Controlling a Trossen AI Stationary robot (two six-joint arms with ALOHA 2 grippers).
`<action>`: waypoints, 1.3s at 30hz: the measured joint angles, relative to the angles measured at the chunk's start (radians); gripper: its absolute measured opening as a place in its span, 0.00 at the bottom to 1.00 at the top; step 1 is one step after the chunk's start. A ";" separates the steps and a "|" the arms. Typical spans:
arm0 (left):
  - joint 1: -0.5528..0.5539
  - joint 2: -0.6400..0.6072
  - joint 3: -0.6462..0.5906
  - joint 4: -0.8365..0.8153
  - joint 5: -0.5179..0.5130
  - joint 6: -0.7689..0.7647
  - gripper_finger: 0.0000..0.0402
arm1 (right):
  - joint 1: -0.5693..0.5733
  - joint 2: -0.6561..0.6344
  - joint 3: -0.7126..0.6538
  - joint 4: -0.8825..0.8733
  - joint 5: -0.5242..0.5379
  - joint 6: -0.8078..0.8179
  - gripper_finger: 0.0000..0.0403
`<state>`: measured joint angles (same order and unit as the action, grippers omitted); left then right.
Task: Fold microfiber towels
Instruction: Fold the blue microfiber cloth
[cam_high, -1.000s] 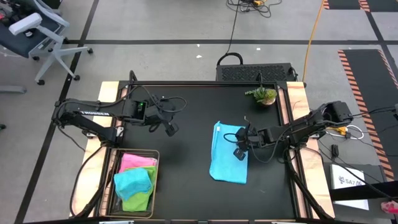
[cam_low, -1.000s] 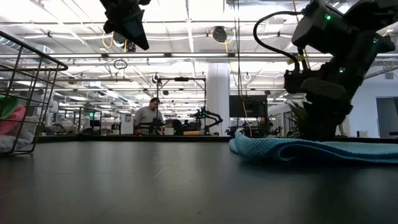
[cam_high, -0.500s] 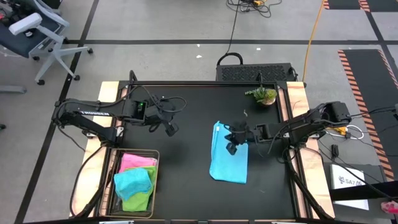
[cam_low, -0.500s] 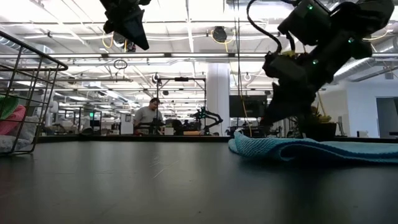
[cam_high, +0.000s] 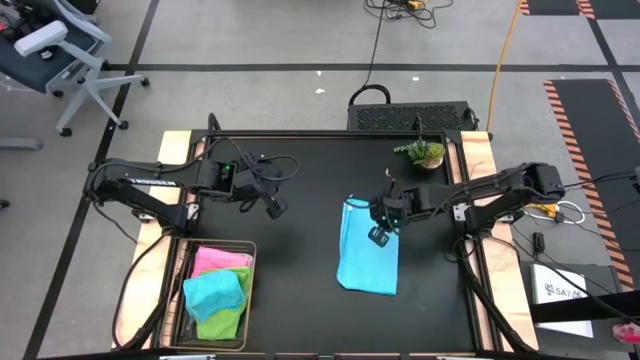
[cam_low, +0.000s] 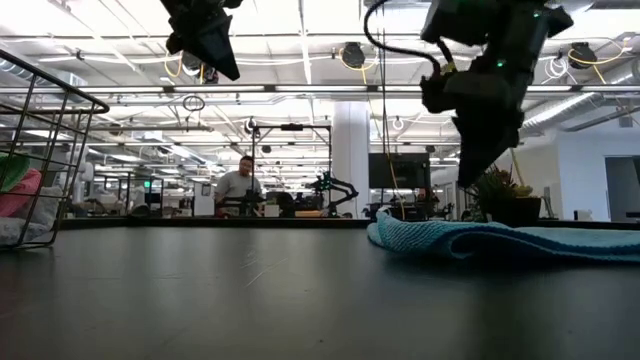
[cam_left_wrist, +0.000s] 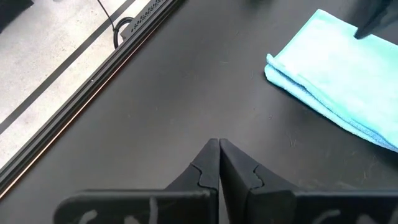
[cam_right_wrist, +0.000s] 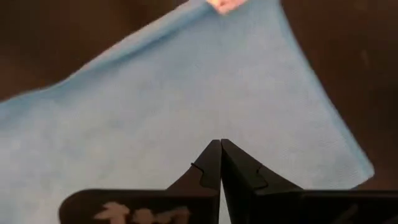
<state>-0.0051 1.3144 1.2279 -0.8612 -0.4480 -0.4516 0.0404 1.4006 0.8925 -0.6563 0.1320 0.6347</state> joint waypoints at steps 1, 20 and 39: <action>0.000 0.000 0.000 0.000 0.000 -0.001 0.03 | -0.014 0.000 -0.001 -0.003 0.000 -0.010 0.00; 0.000 0.000 0.000 -0.002 0.000 0.002 0.05 | -0.177 0.190 -0.019 -0.033 -0.059 -0.192 0.00; 0.000 0.000 0.000 -0.003 0.001 0.023 0.05 | -0.151 0.109 0.007 0.123 -0.139 -0.118 0.00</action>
<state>-0.0051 1.3148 1.2282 -0.8643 -0.4473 -0.4282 -0.1111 1.5091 0.8990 -0.5335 -0.0073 0.5170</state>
